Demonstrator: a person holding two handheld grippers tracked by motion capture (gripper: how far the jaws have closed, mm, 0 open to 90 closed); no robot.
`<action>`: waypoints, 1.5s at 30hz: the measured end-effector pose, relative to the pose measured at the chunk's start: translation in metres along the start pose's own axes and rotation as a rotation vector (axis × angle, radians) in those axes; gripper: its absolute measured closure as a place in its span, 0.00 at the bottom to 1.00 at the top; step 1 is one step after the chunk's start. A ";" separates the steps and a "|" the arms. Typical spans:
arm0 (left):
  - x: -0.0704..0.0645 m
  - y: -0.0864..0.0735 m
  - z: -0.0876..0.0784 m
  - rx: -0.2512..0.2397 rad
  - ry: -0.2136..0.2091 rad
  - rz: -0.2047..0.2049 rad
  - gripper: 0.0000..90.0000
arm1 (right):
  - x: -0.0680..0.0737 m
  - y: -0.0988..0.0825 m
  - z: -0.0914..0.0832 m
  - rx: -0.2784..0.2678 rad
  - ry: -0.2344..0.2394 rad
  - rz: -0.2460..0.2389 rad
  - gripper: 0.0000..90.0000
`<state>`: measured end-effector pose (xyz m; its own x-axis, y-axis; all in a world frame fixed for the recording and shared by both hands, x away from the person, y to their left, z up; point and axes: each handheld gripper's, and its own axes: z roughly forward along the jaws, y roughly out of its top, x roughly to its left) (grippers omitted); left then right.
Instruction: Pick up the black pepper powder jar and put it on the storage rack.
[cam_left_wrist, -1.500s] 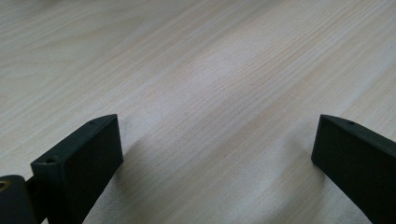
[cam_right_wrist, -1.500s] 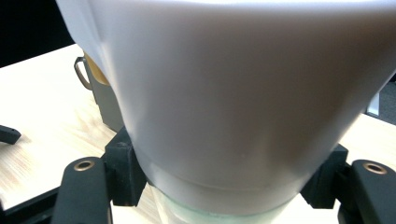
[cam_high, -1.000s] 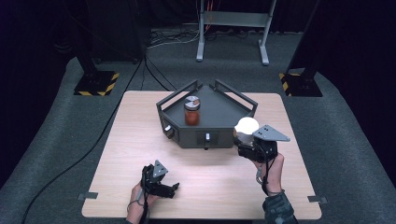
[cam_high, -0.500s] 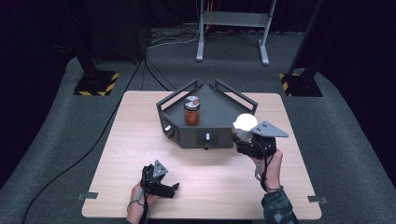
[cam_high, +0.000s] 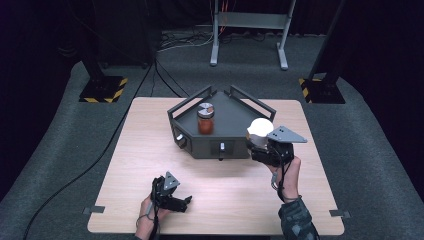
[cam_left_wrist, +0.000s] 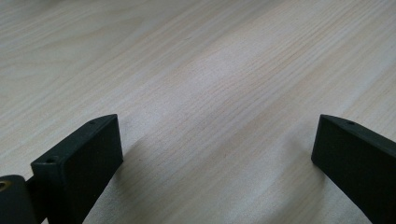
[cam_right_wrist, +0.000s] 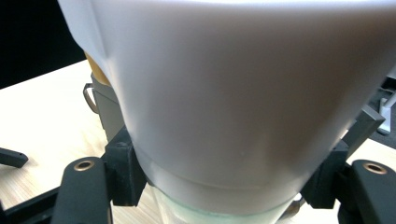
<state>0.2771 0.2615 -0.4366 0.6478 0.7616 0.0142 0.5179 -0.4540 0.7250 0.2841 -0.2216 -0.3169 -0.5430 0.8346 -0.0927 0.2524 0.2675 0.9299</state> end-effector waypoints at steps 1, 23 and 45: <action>0.000 0.000 0.000 0.000 0.000 0.000 0.02 | 0.000 0.001 0.001 0.000 0.001 -0.001 0.33; 0.001 0.000 0.000 0.002 -0.003 -0.002 0.02 | -0.007 0.016 0.017 -0.002 0.031 0.008 0.33; 0.000 0.000 0.000 0.000 0.000 0.000 0.02 | -0.019 0.032 0.039 0.020 0.050 0.036 0.33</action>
<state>0.2770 0.2615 -0.4366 0.6477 0.7618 0.0138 0.5180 -0.4536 0.7252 0.3340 -0.2094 -0.2990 -0.5727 0.8188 -0.0411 0.2882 0.2480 0.9249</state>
